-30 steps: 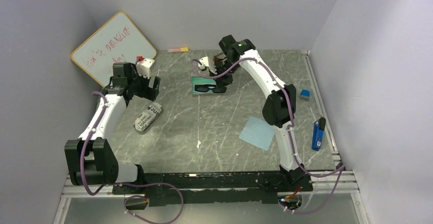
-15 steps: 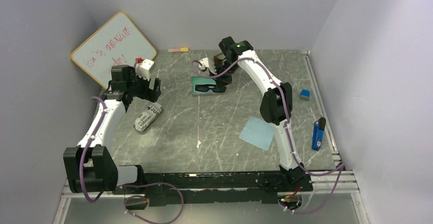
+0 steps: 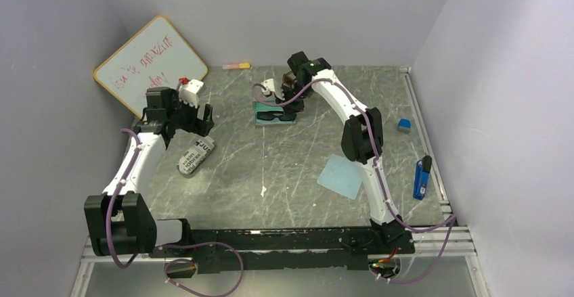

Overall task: Organize the sunglasses
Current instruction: Place the sunglasses in the sunglasses case.

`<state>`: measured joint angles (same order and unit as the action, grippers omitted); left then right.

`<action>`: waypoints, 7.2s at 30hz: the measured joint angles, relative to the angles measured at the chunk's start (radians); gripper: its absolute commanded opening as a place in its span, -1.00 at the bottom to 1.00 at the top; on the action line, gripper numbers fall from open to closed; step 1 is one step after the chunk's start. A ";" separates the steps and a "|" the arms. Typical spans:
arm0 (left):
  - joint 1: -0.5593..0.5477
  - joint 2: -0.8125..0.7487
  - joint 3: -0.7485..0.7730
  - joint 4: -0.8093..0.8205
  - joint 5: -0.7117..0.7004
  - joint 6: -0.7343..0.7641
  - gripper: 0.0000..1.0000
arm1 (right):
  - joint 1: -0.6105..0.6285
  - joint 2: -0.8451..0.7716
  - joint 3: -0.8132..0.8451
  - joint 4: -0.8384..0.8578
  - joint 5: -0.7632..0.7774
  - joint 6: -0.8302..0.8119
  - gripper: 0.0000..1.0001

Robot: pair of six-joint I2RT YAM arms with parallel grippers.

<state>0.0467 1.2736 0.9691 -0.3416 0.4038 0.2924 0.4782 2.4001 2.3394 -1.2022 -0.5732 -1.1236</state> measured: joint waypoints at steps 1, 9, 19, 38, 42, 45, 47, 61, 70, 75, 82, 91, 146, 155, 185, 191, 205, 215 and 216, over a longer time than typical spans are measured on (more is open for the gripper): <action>0.000 0.000 0.000 0.000 0.002 0.000 0.93 | 0.000 0.003 0.000 0.005 0.000 -0.002 -1.00; 0.003 0.000 0.000 0.000 0.019 0.000 0.93 | 0.000 0.014 0.000 0.026 0.016 -0.016 -1.00; 0.012 0.001 -0.001 0.001 0.031 0.000 0.93 | 0.010 0.024 0.000 0.027 0.019 -0.037 -1.00; 0.034 0.002 -0.018 0.003 0.072 0.000 0.93 | 0.021 0.052 0.000 0.041 0.026 -0.036 -1.00; 0.039 0.003 -0.018 0.003 0.079 0.000 0.93 | 0.021 0.052 0.000 0.045 0.030 -0.036 -1.00; 0.042 0.003 -0.018 0.003 0.082 0.000 0.93 | 0.021 0.052 0.000 0.048 0.036 -0.035 -0.94; 0.045 0.003 -0.018 0.004 0.087 0.000 0.93 | 0.021 0.052 0.000 0.051 0.041 -0.035 -0.89; 0.056 0.013 -0.018 0.004 0.098 0.000 0.93 | 0.021 0.052 -0.008 0.053 0.045 -0.036 -0.63; 0.061 0.013 -0.018 0.004 0.108 0.000 0.93 | 0.027 0.052 -0.009 0.054 0.048 -0.036 -0.29; 0.065 0.013 -0.018 0.004 0.116 0.000 0.93 | 0.031 0.051 -0.020 0.084 0.059 -0.026 -0.21; 0.071 0.013 -0.018 0.004 0.123 0.000 0.93 | 0.038 0.047 -0.065 0.144 0.071 -0.008 -0.12; 0.079 0.013 -0.018 0.004 0.132 0.000 0.93 | 0.119 -0.155 -0.351 0.294 0.157 0.031 -0.03; 0.131 0.013 -0.021 0.003 0.203 -0.003 0.93 | 0.199 -0.229 -0.599 0.713 0.525 0.178 -0.33; 0.139 0.014 -0.021 0.003 0.210 -0.003 0.93 | 0.200 -0.258 -0.637 0.784 0.587 0.178 -0.32; 0.158 0.014 -0.021 0.001 0.237 -0.003 0.93 | 0.210 -0.267 -0.643 0.728 0.602 0.173 -0.20; 0.162 0.014 -0.021 0.001 0.243 -0.003 0.93 | 0.210 -0.267 -0.645 0.788 0.648 0.174 -0.19; 0.169 0.014 -0.021 0.001 0.255 -0.003 0.93 | 0.210 -0.267 -0.605 0.683 0.555 0.196 -0.19; 0.176 0.014 -0.021 0.001 0.261 -0.003 0.93 | 0.210 -0.267 -0.620 0.687 0.586 0.188 -0.19; 0.177 0.014 -0.021 0.001 0.262 -0.003 0.93 | 0.210 -0.267 -0.626 0.693 0.594 0.188 -0.19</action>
<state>0.2234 1.2877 0.9482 -0.3408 0.6662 0.2893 0.6880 2.1326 1.7138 -0.5091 0.0204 -0.9352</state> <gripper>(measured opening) 0.966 0.404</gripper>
